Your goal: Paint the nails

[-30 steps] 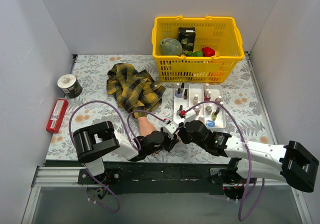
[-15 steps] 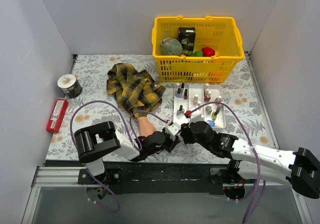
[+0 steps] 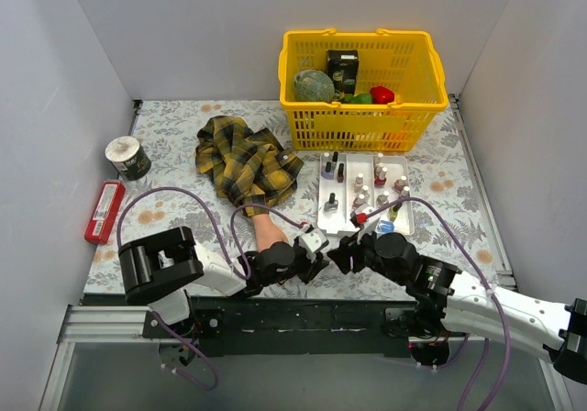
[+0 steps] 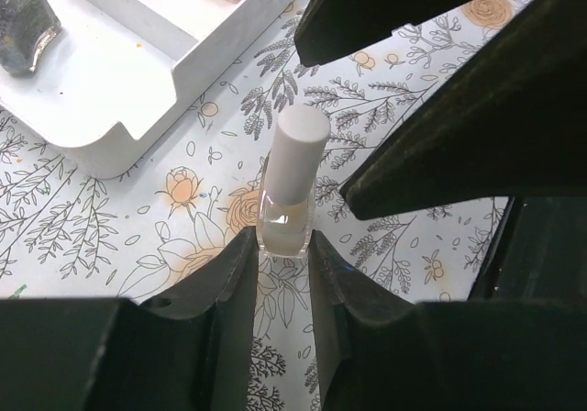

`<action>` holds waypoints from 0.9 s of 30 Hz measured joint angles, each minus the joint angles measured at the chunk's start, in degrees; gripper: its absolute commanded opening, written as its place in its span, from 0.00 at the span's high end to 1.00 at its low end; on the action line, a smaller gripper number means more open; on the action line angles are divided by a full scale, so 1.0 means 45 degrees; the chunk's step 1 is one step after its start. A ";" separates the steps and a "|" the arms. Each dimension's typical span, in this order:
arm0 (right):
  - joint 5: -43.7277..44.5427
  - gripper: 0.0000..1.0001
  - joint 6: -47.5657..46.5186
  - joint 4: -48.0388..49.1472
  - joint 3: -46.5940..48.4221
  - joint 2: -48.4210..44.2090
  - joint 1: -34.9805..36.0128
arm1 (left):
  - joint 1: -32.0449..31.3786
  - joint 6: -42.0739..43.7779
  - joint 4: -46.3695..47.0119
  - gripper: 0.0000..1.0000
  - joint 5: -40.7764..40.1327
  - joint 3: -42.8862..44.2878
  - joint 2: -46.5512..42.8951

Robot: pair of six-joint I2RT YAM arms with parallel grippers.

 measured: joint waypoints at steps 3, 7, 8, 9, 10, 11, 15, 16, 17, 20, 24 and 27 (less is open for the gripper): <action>-0.0087 0.45 0.0092 0.0068 -0.0248 -0.0437 0.0000 | 0.0000 -0.0087 0.0039 1.00 0.0204 -0.0189 -0.0325; -0.0087 0.59 0.0287 0.0068 -0.0461 -0.0777 -0.0005 | 0.0000 -0.0155 0.0039 1.00 0.0423 -0.0301 -0.0748; -0.0092 0.61 0.0316 0.0073 -0.0461 -0.0797 -0.0005 | 0.0000 -0.0180 0.0044 1.00 0.0461 -0.0316 -0.0840; -0.0102 0.63 0.0325 0.0087 -0.0461 -0.0801 -0.0005 | 0.0000 -0.0189 0.0034 1.00 0.0515 -0.0340 -0.0957; -0.0126 0.66 0.0345 0.0097 -0.0461 -0.0806 -0.0005 | 0.0000 -0.0199 0.0034 1.00 0.0568 -0.0355 -0.1054; -0.0160 0.68 0.0350 0.0107 -0.0461 -0.0806 -0.0005 | 0.0000 -0.0214 0.0039 1.00 0.0612 -0.0364 -0.1127; -0.0413 0.74 0.0325 0.0223 -0.0461 -0.0743 -0.0005 | 0.0000 -0.0223 0.0010 1.00 0.0714 -0.0364 -0.1171; -0.0447 0.74 0.0316 0.0267 -0.0461 -0.0690 -0.0005 | 0.0000 -0.0223 -0.0005 1.00 0.0743 -0.0364 -0.1171; -0.0486 0.74 0.0306 0.0296 -0.0461 -0.0612 -0.0005 | 0.0000 -0.0223 -0.0053 1.00 0.0772 -0.0364 -0.1171; -0.0617 0.74 0.0209 0.0335 -0.0457 -0.0325 -0.0005 | 0.0000 -0.0214 -0.0219 1.00 0.0845 -0.0359 -0.1107; -0.0777 0.76 -0.0005 0.0301 -0.0340 0.0291 -0.0005 | 0.0000 -0.0165 -0.0510 1.00 0.0884 -0.0296 -0.0933; -0.0874 0.76 -0.0136 0.0262 -0.0146 0.0889 -0.0005 | 0.0000 -0.0107 -0.0714 1.00 0.0884 -0.0204 -0.0772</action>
